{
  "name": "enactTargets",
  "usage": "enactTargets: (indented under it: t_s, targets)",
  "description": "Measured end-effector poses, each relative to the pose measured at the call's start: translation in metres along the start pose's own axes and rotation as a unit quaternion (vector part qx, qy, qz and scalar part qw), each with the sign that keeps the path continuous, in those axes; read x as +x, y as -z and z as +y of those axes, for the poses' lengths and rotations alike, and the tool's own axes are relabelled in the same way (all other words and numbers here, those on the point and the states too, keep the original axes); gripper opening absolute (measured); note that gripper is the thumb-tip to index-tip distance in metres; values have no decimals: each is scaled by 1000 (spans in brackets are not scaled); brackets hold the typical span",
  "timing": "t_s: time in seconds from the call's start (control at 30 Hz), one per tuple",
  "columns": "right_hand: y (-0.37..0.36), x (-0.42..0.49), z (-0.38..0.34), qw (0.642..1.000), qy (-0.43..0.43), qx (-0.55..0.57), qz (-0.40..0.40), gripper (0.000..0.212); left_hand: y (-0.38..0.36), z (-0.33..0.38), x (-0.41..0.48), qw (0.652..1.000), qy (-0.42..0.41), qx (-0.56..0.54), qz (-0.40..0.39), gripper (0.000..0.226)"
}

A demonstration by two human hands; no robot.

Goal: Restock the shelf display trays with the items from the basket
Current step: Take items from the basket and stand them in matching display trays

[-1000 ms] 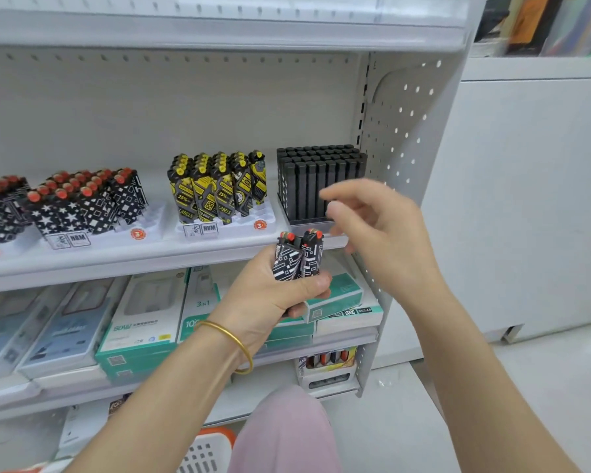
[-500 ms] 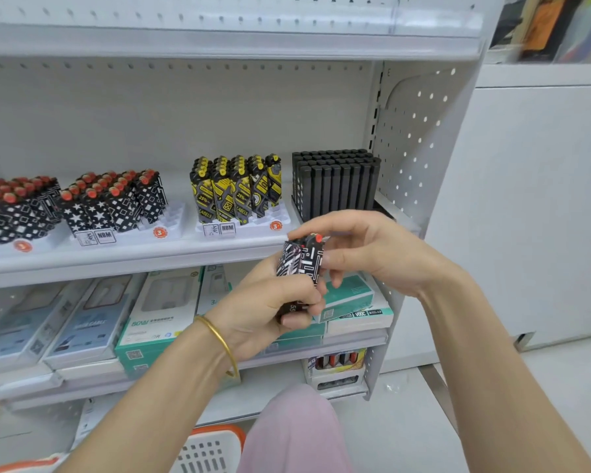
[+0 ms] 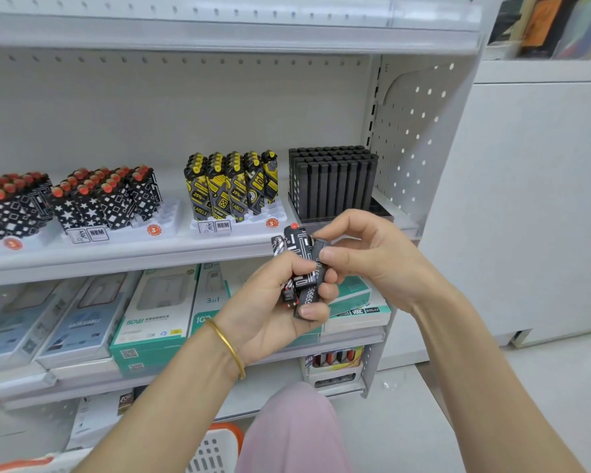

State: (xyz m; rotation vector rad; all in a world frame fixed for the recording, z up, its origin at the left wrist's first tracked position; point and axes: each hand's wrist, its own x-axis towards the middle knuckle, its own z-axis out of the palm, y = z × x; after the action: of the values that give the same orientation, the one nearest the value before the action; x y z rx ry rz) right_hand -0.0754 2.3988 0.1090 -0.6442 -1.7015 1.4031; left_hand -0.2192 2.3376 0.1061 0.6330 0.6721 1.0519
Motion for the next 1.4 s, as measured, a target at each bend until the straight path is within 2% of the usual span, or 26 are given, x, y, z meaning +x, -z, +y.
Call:
enactTargets:
  t_s: [0.1,0.23,0.3,0.43,0.53,0.6,0.67,0.73,0.87,1.13,1.3,1.4]
  targets:
    - [0,-1,-2,1000,-4,-14,15,15,-2,0,3,1000,-8,-3,29,20]
    - [4,-4,-9,999,-10,-9,45,21,-1,4,4,998,-27,31,52,26]
    - [3,-6,-10,997,-9,-22,67,20,-1,6,5,996,-45,43,64,39]
    - [-5,-8,-10,988,-1,-90,123,9,-7,2,10,991,-70,83,78,20]
    - [1,-10,-15,979,5,-119,167,16,-9,2,16,992,-65,76,81,14]
    - [12,-9,-23,958,43,-137,247,23,-9,4,19,989,-67,83,106,10]
    - [25,-3,-32,920,94,-192,329,25,-9,4,21,984,-62,111,123,5]
    - [33,7,-39,877,129,-277,369,23,-9,3,21,984,-51,124,119,8]
    - [40,27,-34,840,166,-362,369,21,-13,0,20,981,-43,153,113,9]
    - [46,41,-18,822,173,-422,342,21,-9,0,21,978,-30,179,101,6]
    - [46,44,-11,807,153,-462,334,42,-9,1,23,980,-34,171,97,6]
    - [45,44,-12,813,137,-464,322,52,-9,2,23,980,-36,173,92,7]
